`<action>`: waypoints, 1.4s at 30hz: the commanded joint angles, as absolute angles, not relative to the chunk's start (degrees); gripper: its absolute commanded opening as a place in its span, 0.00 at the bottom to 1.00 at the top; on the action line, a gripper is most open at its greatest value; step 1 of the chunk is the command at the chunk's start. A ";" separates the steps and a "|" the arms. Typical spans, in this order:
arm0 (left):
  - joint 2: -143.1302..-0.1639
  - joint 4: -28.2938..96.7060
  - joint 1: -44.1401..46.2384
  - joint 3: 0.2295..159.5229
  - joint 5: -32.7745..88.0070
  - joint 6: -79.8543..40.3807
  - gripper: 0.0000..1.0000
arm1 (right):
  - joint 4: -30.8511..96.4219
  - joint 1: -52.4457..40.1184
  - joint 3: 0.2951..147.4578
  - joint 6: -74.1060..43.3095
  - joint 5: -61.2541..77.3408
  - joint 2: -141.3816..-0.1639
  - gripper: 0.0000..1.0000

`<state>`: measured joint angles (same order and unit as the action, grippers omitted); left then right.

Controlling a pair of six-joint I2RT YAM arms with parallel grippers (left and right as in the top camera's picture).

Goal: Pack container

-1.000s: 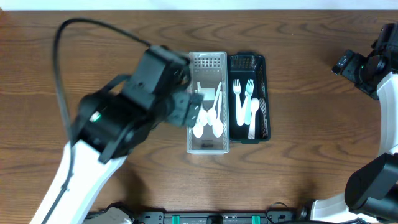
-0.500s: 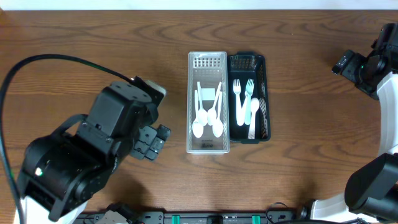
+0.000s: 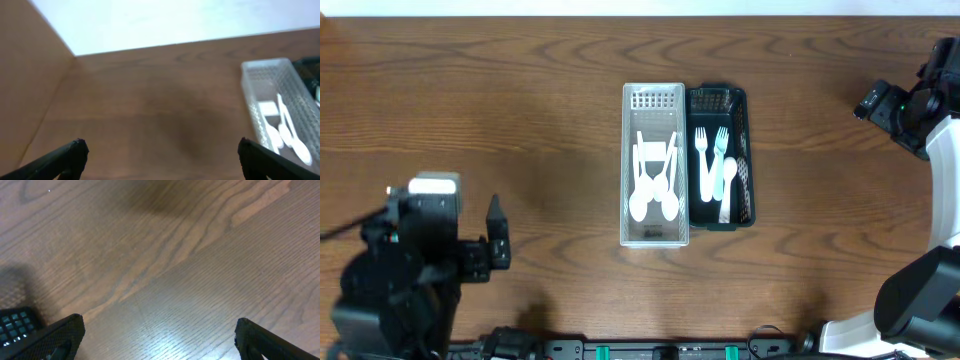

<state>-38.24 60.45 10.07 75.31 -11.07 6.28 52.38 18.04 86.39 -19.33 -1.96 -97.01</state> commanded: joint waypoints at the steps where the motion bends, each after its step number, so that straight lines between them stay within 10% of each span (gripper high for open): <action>1: -32.73 55.31 5.56 63.86 -6.76 6.85 0.98 | 52.34 18.37 86.39 -20.32 -2.11 -96.77 0.99; 19: -4.40 32.40 -1.26 17.96 0.86 6.85 0.98 | 52.31 18.37 86.39 -20.34 -2.11 -96.77 0.99; 42: -0.23 38.85 -1.17 10.68 0.91 1.67 0.98 | 52.31 18.37 86.39 -20.34 -2.11 -96.77 0.99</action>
